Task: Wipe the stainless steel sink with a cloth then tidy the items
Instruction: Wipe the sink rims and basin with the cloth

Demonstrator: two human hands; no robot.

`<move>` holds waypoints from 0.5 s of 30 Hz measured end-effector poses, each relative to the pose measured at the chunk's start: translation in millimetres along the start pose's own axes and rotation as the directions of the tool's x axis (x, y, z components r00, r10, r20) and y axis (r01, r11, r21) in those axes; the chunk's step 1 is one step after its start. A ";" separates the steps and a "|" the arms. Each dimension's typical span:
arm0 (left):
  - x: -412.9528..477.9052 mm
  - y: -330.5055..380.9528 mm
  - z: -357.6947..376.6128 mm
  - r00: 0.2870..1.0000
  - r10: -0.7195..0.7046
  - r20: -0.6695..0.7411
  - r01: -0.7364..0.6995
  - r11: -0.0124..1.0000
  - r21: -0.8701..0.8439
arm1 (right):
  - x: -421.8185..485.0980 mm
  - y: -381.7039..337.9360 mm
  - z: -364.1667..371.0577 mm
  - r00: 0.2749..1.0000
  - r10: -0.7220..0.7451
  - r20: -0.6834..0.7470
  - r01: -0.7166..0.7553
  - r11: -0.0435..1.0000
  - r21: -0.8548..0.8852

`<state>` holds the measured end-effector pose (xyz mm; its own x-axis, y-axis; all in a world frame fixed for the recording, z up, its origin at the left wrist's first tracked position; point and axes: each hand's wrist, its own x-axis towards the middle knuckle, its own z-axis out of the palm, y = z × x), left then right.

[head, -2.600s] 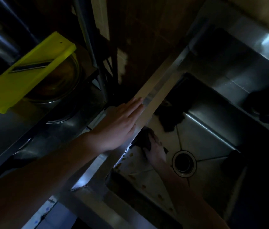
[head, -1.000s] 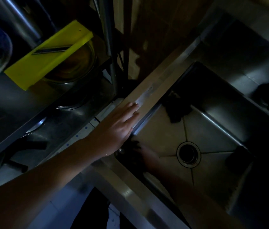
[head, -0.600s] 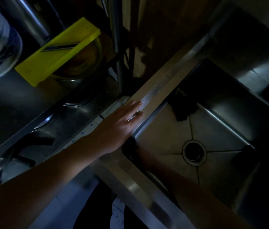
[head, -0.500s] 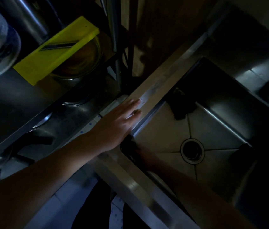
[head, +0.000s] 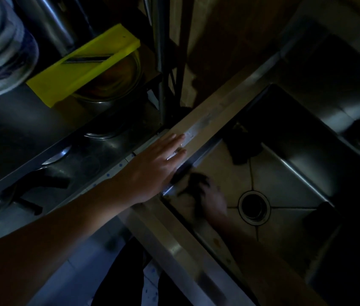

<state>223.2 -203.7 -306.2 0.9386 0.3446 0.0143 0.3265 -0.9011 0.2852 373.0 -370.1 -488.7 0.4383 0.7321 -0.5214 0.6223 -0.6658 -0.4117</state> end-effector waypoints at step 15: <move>-62.2 54.5 12.0 0.979 -0.184 -0.085 0.194 0.972 0.132 | 6.9 -32.2 4.6 0.849 -0.389 0.358 0.457 0.880 -0.127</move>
<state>184.0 -277.5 -303.0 0.8498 0.5254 0.0426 0.5142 -0.8439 0.1531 352.9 -344.2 -482.5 -0.1020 0.8286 -0.5504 0.8306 -0.2335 -0.5055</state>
